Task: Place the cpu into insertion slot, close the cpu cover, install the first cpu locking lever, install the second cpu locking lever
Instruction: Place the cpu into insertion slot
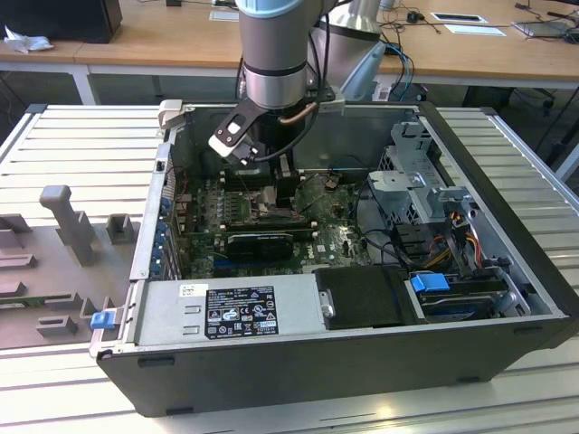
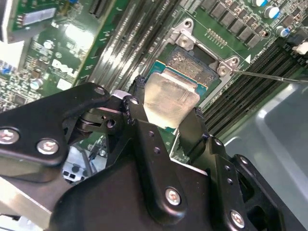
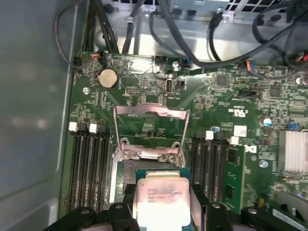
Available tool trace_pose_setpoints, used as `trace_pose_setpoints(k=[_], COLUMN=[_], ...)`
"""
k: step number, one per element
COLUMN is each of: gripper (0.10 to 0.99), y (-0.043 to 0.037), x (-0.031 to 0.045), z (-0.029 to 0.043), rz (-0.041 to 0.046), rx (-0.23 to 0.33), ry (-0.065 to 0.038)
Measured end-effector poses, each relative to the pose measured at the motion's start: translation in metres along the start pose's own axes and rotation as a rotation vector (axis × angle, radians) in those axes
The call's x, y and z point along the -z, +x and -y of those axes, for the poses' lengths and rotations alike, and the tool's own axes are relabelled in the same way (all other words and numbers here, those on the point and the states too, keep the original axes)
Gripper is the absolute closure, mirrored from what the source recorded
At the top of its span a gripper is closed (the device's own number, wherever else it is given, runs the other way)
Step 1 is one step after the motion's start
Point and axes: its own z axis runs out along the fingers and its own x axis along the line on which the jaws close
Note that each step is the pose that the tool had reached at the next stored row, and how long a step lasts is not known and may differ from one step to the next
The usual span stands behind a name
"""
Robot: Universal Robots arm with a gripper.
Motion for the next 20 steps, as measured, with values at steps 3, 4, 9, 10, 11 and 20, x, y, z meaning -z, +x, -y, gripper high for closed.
trace_pose_setpoints(k=[3, 4, 9, 10, 11, 20], gripper=[0.557, 0.557, 0.557, 0.557, 0.557, 0.557], y=[0.0012, 0.0019, 0.0065, 0.0065, 0.0067, 0.0136], x=[-0.0066, -0.0107, -0.0174, -0.0185, -0.0198, -0.03], z=[0.0017, 0.0032, 0.0053, 0.0055, 0.0058, 0.0065], rz=[0.0023, 0.0038, 0.006, 0.0071, 0.0079, 0.0083], rx=[-0.026, -0.043, -0.07, -0.081, -0.091, -0.094], ry=[0.0, -0.001, -0.001, -0.001, -0.001, -0.001])
